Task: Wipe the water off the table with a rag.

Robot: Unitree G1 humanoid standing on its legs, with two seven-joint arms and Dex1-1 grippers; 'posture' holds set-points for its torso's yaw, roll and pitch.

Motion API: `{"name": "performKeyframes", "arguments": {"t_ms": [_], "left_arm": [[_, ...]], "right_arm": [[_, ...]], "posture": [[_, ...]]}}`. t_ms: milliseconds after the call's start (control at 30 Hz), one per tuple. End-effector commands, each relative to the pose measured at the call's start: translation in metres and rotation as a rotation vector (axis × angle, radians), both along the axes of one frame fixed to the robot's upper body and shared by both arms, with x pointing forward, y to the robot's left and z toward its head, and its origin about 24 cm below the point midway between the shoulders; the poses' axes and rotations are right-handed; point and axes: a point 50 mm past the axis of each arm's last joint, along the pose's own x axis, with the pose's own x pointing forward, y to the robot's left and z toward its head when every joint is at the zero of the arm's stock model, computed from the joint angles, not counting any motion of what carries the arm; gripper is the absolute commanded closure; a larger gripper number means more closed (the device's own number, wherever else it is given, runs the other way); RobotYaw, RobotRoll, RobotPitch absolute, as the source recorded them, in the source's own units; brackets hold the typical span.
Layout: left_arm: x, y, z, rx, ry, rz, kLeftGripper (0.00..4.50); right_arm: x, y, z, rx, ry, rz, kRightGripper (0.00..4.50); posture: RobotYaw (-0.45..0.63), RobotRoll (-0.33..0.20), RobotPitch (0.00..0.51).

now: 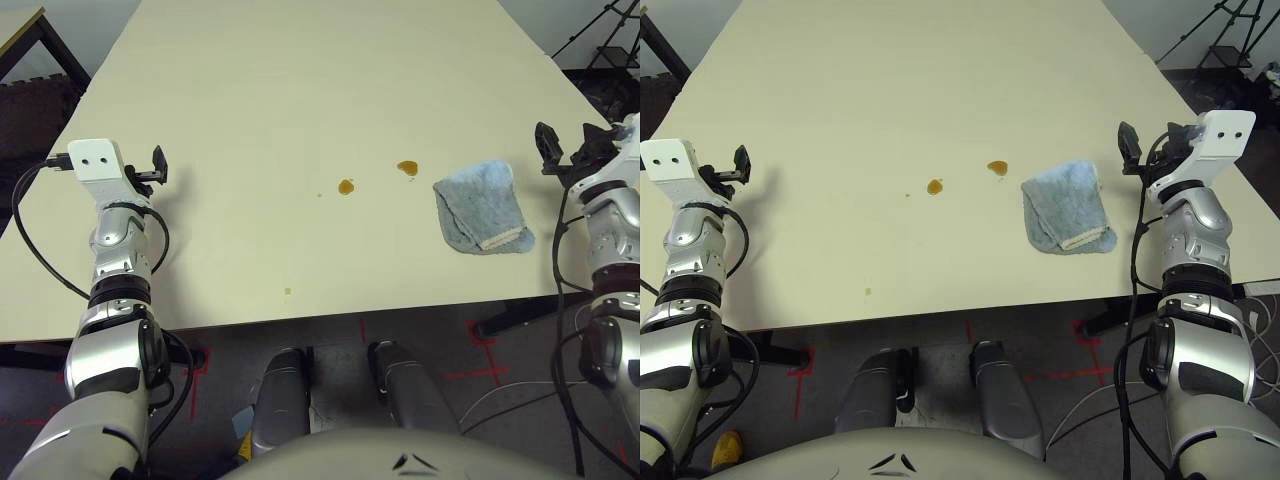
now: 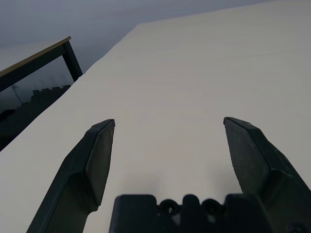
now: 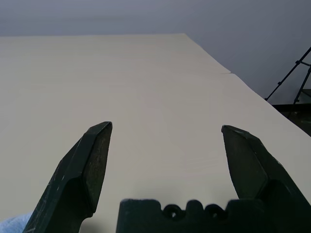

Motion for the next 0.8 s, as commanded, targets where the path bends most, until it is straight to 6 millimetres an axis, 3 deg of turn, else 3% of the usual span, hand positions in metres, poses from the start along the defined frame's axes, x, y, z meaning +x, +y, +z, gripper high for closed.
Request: {"name": "performKeyframes", "arguments": {"t_ms": [33,367,567,800], "left_arm": [[0.002,-0.002,-0.002,-0.012,0.007,-0.005,0.0],[0.005,-0.009,-0.003,-0.035,0.01,-0.075,0.0],[0.009,-0.028,0.002,-0.089,-0.007,-0.351,0.0],[0.0,-0.051,0.005,-0.042,0.038,-0.73,0.0]], "right_arm": [[0.0,-0.003,0.003,0.0,-0.011,-0.017,0.02],[0.001,0.0,0.004,-0.01,0.0,-0.005,0.02],[0.001,0.0,0.002,-0.014,0.019,0.005,0.02],[0.006,0.005,0.002,-0.012,0.036,0.01,0.02]], "posture": [[-0.13,0.0,0.145],[-0.13,0.0,0.157],[-0.13,0.0,0.153],[-0.12,0.0,0.147]]}}
